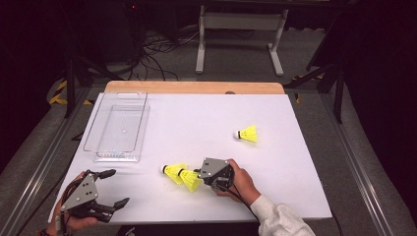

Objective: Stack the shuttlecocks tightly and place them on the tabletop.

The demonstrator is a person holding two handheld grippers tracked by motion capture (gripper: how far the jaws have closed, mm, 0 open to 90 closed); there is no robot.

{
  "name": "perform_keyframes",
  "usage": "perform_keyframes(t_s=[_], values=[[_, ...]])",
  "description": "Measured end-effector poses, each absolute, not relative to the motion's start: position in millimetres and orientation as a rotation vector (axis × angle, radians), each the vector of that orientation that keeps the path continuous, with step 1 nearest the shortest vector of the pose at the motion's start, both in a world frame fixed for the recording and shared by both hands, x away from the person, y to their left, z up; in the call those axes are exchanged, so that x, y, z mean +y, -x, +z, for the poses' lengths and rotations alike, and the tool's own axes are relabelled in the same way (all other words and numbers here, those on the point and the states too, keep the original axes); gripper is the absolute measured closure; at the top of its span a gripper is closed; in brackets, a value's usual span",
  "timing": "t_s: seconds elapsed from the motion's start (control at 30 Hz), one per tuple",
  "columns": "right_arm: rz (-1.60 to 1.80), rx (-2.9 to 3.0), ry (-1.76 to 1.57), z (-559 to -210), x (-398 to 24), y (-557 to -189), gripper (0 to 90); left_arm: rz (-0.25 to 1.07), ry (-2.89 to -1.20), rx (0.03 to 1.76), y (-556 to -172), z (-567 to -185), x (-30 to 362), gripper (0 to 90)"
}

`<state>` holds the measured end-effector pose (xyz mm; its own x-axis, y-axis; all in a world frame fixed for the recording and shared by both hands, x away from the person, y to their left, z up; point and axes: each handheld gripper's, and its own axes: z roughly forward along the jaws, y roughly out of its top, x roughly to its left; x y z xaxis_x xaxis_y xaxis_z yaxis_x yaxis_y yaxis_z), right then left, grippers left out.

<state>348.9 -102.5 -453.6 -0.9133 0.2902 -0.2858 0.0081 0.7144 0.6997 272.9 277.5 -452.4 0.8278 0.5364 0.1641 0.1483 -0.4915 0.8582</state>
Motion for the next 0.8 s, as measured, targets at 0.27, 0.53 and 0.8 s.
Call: perform_keyframes(t_s=[0.27, 0.53, 0.8], values=[[1.034, 2.541, -0.234, -454.1, -92.7, -357.8, 89.6, 0.514, -2.062, 0.501, -272.9, -452.6, 277.4, 7.6], [1.020, 2.539, -0.233, -457.1, -86.1, -364.3, 88.3, 0.512, -2.064, 0.501, -272.9, -452.8, 277.2, 7.6], [1.011, 2.519, -0.258, -458.9, -85.1, -365.0, 76.5, 0.513, -2.067, 0.498, -272.9, -452.8, 277.0, 7.6]])
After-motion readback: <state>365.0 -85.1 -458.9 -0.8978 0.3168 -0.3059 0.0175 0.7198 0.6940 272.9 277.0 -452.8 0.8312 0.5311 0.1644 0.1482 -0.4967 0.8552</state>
